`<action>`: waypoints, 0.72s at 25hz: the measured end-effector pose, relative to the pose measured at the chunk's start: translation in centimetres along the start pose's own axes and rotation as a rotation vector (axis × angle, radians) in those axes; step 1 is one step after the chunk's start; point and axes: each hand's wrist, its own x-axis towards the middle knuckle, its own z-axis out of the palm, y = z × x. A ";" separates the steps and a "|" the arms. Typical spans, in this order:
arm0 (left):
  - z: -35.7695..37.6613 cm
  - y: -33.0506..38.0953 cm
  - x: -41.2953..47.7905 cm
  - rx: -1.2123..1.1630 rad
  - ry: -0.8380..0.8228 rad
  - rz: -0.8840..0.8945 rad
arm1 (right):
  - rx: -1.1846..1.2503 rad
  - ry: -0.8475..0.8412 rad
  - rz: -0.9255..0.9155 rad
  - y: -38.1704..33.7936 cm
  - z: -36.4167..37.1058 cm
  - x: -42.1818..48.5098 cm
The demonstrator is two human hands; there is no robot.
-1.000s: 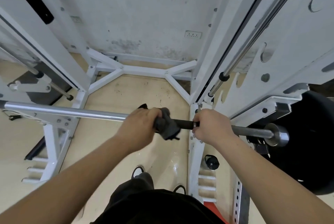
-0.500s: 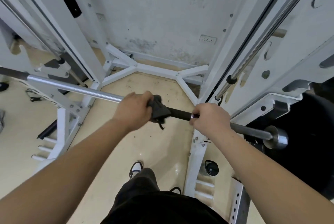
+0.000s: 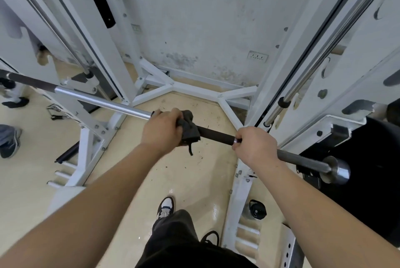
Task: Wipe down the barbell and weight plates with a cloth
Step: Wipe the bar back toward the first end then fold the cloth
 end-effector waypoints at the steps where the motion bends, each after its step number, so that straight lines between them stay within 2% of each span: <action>1: 0.3 1.4 -0.7 -0.011 0.085 -0.018 | -0.015 -0.002 0.001 -0.2 0.0 0.1; 4: 2.6 5.2 -4.9 -0.089 0.147 0.209 | -0.048 -0.005 0.017 -0.6 -0.2 0.2; 5: 2.9 5.7 -6.3 -0.138 0.131 0.255 | -0.057 -0.003 0.021 -0.6 -0.3 0.2; 6: 2.9 5.8 -7.6 -0.216 0.109 0.215 | -0.063 -0.004 0.020 -0.6 -0.3 0.2; 8: 2.4 5.5 -9.7 -0.558 0.104 -0.109 | -0.065 -0.011 0.011 -0.7 -0.2 0.3; 10: 1.7 5.7 -10.5 -0.922 0.179 -0.410 | -0.073 -0.014 0.005 -0.8 -0.2 0.3; 13: 0.6 6.9 -11.0 -1.179 0.200 -0.628 | -0.066 -0.031 -0.008 -0.8 -0.3 0.4; 16: 0.3 6.8 -10.8 -1.552 0.169 -0.945 | -0.067 -0.033 -0.017 -0.8 -0.4 0.1; 18: 0.1 6.3 -10.3 -1.644 0.231 -1.023 | -0.075 -0.029 -0.034 -0.8 -0.3 0.0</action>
